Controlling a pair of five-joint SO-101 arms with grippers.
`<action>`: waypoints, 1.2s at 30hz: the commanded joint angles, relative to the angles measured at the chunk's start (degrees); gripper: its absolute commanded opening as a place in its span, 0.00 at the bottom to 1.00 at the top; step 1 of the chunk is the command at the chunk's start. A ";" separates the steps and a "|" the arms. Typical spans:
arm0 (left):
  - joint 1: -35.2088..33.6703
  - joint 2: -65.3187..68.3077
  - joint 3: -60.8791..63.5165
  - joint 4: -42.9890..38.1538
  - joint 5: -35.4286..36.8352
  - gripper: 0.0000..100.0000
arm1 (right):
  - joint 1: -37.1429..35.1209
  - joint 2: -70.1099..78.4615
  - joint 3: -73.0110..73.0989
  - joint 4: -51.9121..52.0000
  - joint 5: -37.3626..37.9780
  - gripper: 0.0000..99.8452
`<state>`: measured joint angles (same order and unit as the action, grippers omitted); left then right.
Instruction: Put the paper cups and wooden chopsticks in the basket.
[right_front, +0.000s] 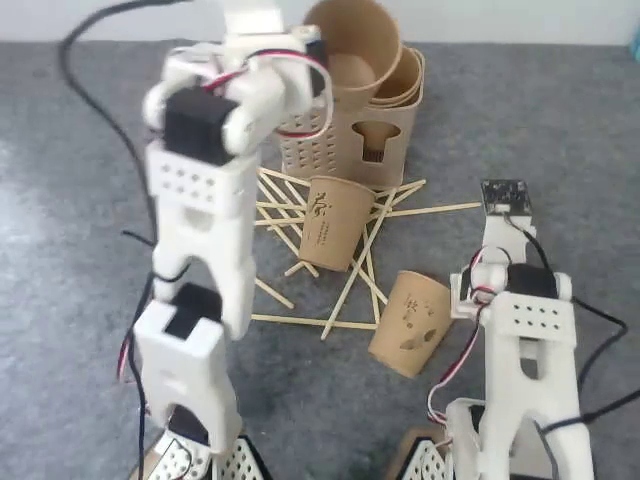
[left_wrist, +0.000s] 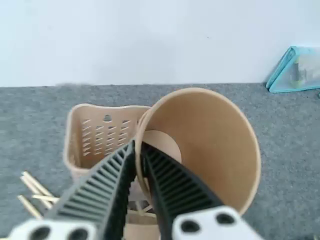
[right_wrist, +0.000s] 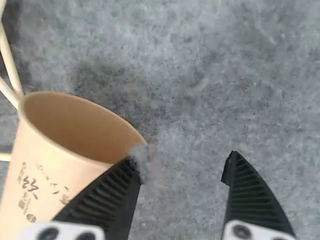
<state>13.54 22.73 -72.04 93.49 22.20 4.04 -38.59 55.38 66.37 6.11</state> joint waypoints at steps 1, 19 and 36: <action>1.05 0.00 -2.59 -6.24 3.78 0.01 | -1.19 -3.12 2.29 -2.86 -0.79 0.25; 1.14 12.04 -2.42 -19.34 8.44 0.01 | -0.92 -5.14 3.34 -2.77 -0.79 0.25; 0.53 7.82 -9.54 -3.16 4.66 0.21 | -0.84 -5.58 3.34 -2.77 -0.79 0.25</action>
<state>14.59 36.79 -77.32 87.60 27.74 3.34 -42.11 59.08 64.18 6.11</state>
